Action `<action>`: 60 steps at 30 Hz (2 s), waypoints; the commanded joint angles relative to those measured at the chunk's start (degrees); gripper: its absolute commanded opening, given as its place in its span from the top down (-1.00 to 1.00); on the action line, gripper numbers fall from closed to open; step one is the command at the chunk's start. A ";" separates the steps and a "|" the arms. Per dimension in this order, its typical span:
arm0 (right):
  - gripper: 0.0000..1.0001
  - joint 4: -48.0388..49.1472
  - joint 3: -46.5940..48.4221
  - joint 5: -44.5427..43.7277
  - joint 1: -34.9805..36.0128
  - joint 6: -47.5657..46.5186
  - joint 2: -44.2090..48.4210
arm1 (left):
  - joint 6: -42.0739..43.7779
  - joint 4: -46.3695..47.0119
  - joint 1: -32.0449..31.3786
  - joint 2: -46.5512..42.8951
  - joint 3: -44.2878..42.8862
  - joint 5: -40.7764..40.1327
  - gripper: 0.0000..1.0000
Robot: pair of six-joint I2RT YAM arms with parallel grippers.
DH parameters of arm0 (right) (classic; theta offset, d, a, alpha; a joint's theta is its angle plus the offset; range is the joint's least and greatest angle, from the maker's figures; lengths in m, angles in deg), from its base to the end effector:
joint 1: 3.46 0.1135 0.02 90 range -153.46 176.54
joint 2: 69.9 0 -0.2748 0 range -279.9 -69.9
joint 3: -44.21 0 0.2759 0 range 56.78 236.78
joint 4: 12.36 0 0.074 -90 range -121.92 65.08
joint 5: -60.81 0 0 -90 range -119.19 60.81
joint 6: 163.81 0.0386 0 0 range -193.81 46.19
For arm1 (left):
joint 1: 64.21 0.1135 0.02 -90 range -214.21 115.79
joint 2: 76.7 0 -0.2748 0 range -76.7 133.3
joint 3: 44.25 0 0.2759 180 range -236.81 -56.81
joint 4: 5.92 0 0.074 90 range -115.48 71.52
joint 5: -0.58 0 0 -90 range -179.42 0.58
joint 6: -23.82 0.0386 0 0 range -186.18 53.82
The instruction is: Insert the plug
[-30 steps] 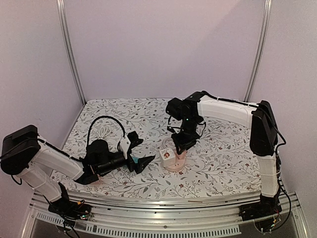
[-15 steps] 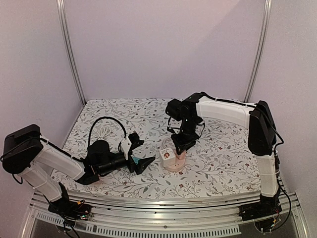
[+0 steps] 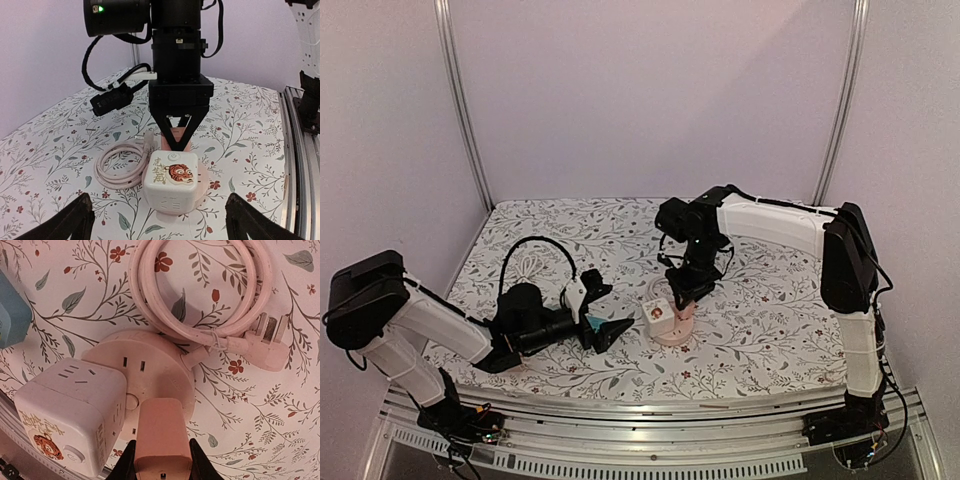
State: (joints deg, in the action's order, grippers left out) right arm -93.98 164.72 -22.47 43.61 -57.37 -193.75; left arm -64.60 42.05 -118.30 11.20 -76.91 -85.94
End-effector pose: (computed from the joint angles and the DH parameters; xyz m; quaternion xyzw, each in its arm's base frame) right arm 0.3089 0.3387 0.2137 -0.2659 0.9612 0.0729 0.0065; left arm 0.1617 -0.2272 0.1472 0.3680 0.6540 -0.3126 0.5823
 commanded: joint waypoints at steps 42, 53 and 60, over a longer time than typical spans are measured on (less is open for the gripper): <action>1.00 -1.32 1.38 -1.99 0.86 5.08 -4.20 | -0.68 3.98 1.13 4.55 -0.75 1.70 -0.81; 1.00 -4.77 4.35 -8.92 2.75 7.05 -6.11 | -0.71 4.07 1.26 4.48 -0.73 1.90 -0.81; 1.00 -4.81 4.64 -10.17 3.63 8.66 -7.90 | -0.79 3.90 1.26 4.31 -0.66 1.96 -0.81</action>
State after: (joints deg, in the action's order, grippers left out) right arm -97.74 169.31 -29.55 46.78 -50.18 -198.17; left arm -64.82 45.09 -118.03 15.00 -77.24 -84.67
